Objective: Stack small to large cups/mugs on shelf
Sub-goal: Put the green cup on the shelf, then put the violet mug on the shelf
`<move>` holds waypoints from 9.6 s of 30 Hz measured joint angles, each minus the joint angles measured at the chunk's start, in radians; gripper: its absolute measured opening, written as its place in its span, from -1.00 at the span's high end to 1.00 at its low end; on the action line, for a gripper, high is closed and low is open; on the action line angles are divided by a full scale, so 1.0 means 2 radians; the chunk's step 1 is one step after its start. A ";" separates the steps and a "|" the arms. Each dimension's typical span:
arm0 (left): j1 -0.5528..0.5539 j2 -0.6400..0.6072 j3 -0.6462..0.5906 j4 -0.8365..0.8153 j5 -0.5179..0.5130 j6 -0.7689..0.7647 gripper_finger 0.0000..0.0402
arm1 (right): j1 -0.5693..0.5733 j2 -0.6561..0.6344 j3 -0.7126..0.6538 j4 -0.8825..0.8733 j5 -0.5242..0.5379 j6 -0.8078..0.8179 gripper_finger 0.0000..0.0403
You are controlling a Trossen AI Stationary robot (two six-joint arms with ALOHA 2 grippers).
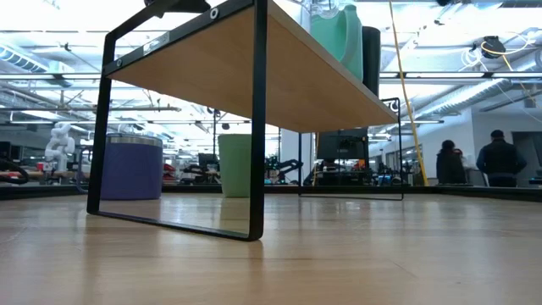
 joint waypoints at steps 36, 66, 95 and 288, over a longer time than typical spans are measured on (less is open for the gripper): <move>-0.002 -0.108 0.001 -0.352 0.020 -0.239 0.10 | 0.052 -0.051 -0.134 0.029 0.014 0.076 1.00; 0.333 0.044 0.053 -0.133 0.240 0.251 0.09 | 0.049 -0.051 -0.134 0.025 0.029 0.081 1.00; 0.382 0.269 0.172 -0.212 0.185 0.386 -0.05 | 0.050 -0.051 -0.134 0.026 0.028 0.063 1.00; 0.222 0.282 0.622 -0.506 0.259 0.339 0.26 | 0.061 -0.051 -0.134 0.055 0.041 0.051 1.00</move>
